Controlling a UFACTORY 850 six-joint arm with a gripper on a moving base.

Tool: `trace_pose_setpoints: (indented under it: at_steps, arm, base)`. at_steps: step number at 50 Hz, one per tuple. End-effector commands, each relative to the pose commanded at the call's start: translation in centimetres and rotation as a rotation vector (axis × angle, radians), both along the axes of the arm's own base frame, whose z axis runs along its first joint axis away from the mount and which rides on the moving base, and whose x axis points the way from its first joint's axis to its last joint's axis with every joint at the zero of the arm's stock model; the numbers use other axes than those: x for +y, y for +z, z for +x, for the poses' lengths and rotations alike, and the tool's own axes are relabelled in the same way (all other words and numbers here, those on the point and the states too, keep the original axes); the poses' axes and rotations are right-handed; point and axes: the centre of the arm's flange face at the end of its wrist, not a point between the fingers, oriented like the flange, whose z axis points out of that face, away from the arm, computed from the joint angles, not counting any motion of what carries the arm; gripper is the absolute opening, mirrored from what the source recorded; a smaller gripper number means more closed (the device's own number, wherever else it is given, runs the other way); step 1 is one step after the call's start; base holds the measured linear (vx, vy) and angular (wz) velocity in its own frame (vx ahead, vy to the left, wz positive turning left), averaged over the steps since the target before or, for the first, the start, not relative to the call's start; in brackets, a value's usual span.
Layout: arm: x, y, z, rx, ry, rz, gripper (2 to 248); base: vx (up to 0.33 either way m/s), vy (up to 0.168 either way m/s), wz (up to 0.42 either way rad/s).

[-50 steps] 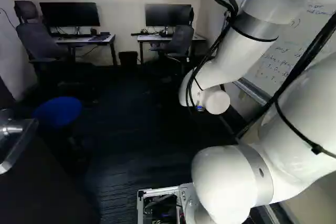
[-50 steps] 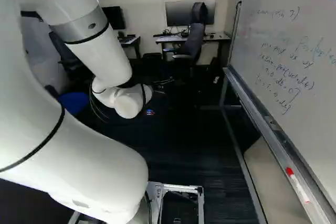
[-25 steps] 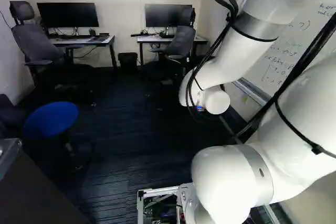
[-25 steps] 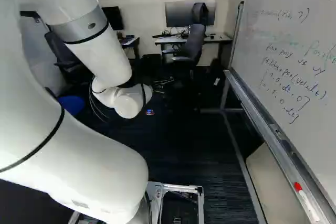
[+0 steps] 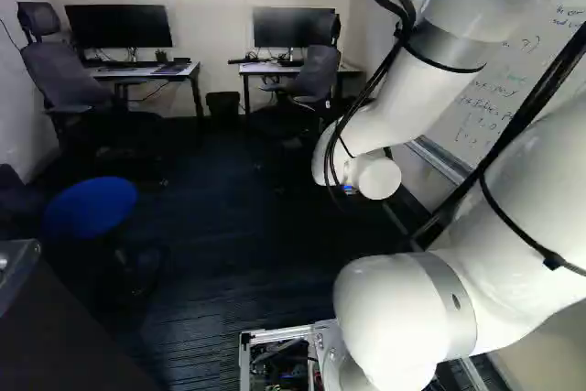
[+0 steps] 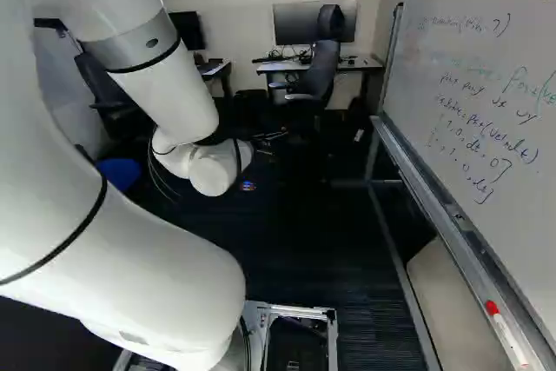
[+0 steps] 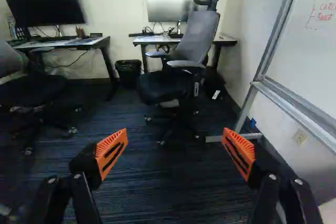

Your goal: Open the door and move inside

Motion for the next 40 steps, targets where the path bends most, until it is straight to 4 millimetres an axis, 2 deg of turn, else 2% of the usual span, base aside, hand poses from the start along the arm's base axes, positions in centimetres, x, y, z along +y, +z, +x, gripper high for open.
trace_pose_setpoints:
  at_steps: [21,40]
  arm:
    - [0.1,-0.2,-0.5,0.009,0.005,0.000,247]
    - [0.6,-1.3,-2.5,0.048,0.023,-0.001,247]
  base:
    - [0.000,0.000,0.000]
    - [0.000,0.000,0.000]
